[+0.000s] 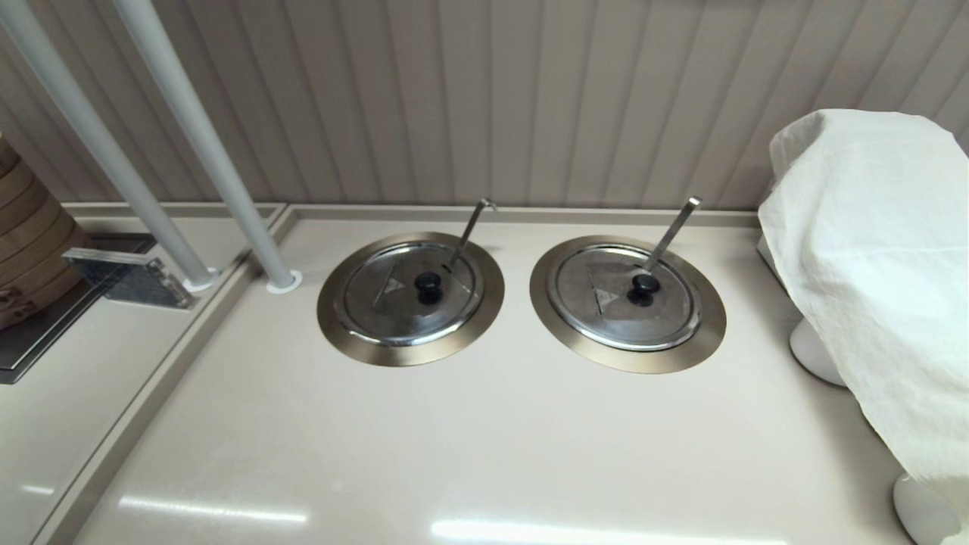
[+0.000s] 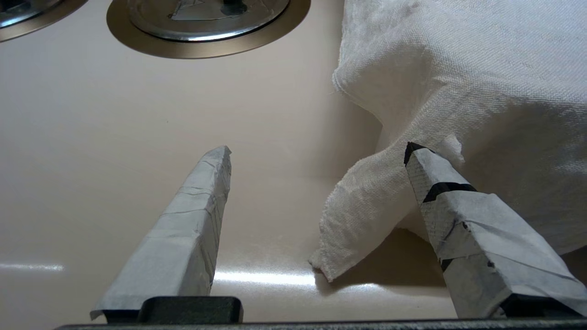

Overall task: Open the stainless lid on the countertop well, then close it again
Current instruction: Open the lid

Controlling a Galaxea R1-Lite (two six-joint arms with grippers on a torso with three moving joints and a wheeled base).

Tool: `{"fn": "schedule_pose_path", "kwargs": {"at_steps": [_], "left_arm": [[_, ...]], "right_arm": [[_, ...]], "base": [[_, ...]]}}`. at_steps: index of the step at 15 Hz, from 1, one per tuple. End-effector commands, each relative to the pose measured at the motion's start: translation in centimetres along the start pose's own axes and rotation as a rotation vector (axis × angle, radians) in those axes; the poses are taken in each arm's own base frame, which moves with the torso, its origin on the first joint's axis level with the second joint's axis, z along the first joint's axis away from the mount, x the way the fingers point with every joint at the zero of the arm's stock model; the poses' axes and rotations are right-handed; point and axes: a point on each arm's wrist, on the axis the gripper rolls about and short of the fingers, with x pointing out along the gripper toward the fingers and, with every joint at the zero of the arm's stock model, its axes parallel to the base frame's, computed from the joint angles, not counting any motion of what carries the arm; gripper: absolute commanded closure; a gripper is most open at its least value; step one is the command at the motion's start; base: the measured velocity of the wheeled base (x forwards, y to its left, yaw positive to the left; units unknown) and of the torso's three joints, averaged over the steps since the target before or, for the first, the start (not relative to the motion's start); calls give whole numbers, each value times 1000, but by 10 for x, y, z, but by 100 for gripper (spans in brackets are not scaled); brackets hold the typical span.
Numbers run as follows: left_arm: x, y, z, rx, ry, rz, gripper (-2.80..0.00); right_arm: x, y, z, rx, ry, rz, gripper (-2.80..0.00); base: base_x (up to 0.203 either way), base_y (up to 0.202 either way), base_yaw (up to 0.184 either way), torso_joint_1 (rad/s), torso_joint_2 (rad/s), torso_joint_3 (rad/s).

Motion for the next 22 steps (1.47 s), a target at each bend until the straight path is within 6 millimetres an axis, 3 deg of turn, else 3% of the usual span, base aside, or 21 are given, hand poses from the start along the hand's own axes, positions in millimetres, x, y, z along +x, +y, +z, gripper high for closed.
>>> {"fn": "schedule_pose_path", "kwargs": {"at_steps": [1, 5, 9, 11, 15, 17, 19, 22], "left_arm": [[98, -1, 27, -54, 243, -4, 0], [198, -34, 32, -153, 373, 20, 0], [268, -69, 37, -183, 131, -22, 0], [280, -87, 45, -157, 38, -77, 0], [330, -117, 14, -116, 41, 80, 0], [341, -123, 13, -138, -28, 83, 0], [353, -132, -4, -118, 4, 84, 0], [349, -136, -15, -113, -18, 20, 0]], "right_arm": [[0, 0, 0, -1, 0, 0, -280], [0, 0, 0, -1, -1, 0, -280], [0, 0, 0, 0, 1, 0, -280], [0, 0, 0, 0, -1, 0, -280], [0, 0, 0, 0, -1, 0, -280], [0, 0, 0, -2, 0, 0, -280], [0, 0, 0, 0, 0, 0, -280], [0, 0, 0, 0, 1, 0, -280]], "base": [[0, 0, 0, 0, 0, 0], [0, 0, 0, 0, 0, 0], [0, 0, 0, 0, 0, 0], [0, 0, 0, 0, 0, 0], [0, 0, 0, 0, 0, 0], [0, 0, 0, 0, 0, 0], [0, 0, 0, 0, 0, 0], [0, 0, 0, 0, 0, 0]]}}
